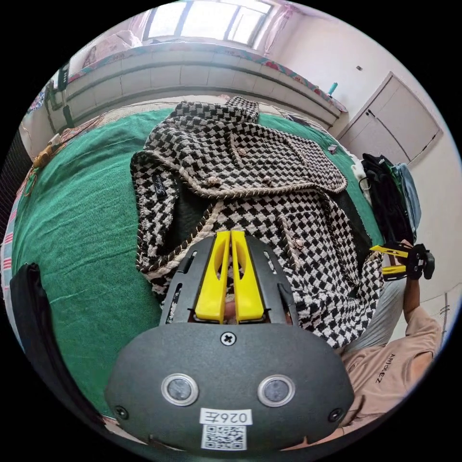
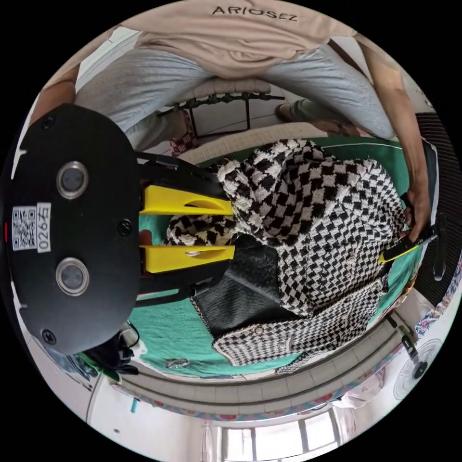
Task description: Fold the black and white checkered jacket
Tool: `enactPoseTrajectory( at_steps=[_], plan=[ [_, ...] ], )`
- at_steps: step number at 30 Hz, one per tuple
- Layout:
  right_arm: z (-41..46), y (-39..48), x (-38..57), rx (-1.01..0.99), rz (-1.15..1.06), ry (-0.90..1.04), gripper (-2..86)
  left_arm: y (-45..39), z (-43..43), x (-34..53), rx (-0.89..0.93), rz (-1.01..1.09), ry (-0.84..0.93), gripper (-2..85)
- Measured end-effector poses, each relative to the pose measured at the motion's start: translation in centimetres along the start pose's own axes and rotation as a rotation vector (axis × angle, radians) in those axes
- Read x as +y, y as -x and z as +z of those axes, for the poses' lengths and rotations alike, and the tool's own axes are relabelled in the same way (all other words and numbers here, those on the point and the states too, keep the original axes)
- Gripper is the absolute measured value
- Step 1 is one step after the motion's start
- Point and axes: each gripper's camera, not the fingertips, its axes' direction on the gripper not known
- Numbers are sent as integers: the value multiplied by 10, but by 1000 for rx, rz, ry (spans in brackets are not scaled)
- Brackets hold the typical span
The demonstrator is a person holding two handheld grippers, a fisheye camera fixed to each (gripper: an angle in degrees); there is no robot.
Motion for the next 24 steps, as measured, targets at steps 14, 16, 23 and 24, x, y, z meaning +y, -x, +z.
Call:
enactPoseTrajectory(
  at_steps=[14, 16, 23, 24],
  plan=[
    [-19, -68, 82, -219, 396, -144, -11, 8, -12, 3, -81, 49, 5, 116],
    [-19, -80, 98, -238, 500, -238, -8, 8, -12, 1, -61, 33, 3, 114],
    [35, -53, 19, -177, 383, -153, 47, 12, -13, 2, -33, 12, -36, 109],
    [50, -45, 1, -195, 313, -103, 66, 12, -16, 3, -40, 16, -45, 110]
  ],
)
